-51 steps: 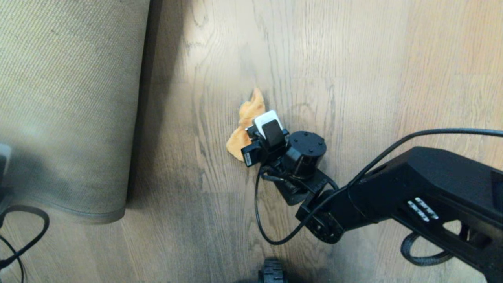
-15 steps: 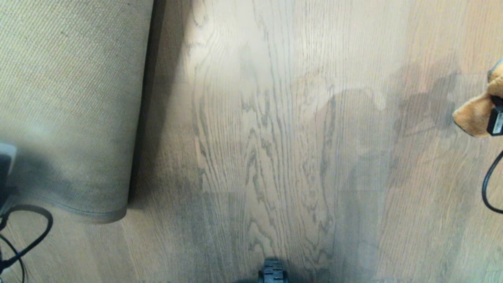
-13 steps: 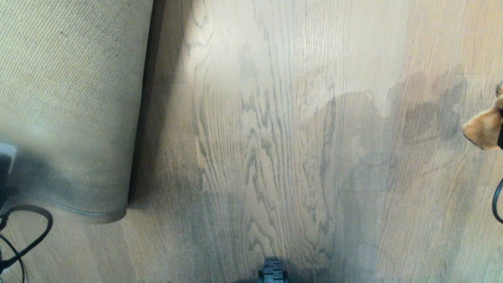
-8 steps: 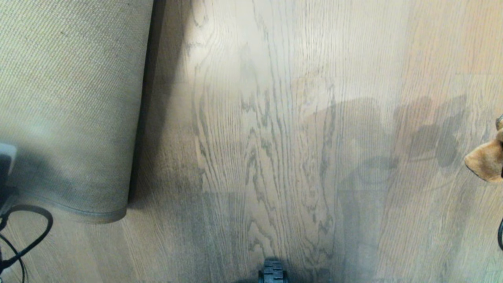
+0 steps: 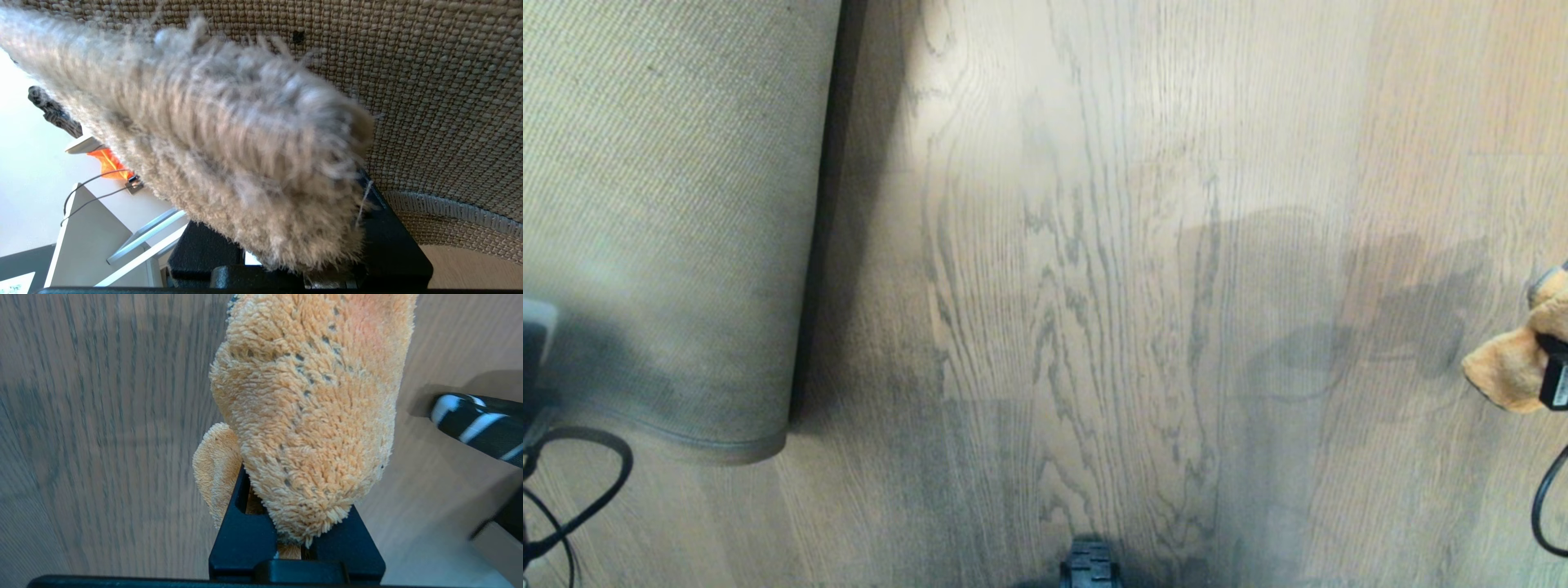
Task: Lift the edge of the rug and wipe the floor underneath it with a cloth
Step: Lay down the carpet
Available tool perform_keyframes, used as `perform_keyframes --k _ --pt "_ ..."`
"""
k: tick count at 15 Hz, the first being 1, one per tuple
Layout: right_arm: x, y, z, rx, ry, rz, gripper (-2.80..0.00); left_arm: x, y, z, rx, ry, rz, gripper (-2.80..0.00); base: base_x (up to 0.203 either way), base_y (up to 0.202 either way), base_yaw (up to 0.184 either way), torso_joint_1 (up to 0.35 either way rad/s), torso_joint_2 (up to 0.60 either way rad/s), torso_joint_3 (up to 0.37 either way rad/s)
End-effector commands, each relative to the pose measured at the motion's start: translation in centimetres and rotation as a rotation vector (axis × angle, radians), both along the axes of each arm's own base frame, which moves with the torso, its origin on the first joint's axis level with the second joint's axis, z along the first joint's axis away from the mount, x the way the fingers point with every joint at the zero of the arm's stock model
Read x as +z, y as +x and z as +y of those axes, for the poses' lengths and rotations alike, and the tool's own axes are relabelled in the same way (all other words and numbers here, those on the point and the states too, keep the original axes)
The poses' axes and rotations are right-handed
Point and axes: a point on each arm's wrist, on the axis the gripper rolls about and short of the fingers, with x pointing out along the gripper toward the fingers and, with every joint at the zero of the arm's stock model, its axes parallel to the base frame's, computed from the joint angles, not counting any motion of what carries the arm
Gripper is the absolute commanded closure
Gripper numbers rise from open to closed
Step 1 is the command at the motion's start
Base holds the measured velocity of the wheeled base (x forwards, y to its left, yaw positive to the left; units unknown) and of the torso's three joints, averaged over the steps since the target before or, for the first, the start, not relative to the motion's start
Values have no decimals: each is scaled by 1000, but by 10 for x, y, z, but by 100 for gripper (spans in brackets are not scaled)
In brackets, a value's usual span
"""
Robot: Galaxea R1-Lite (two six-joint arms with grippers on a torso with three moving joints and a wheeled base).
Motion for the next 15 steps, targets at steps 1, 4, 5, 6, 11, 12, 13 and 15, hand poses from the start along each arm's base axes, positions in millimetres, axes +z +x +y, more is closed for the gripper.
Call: perform_keyframes --k 1,4,5,6,11,12,13,15 --pt "-9 10 -4 24 19 -3 0 4 -1 0 6 14 -42 0 0 0 0 0 0 0" --pt "-15 14 -4 45 30 10 0 4 -1 0 6 14 -42 0 0 0 0 0 0 0" --pt "-17 15 -4 72 39 13 0 4 -1 0 6 14 -42 0 0 0 0 0 0 0" --pt "-18 16 -4 97 40 3 0 4 -1 0 6 14 -42 0 0 0 0 0 0 0" --pt "-19 20 -5 112 35 -8 0 4 -1 0 6 14 -42 0 0 0 0 0 0 0" --pt "-20 21 -6 119 37 -6 0 4 -1 0 6 13 -40 0 0 0 0 0 0 0" --pt "-21 21 -5 131 39 -5 0 2 -2 0 6 11 -31 0 0 0 0 0 0 0" --pt "-22 21 -5 143 44 0 0 1 -4 -1 6 9 -27 0 0 0 0 0 0 0"
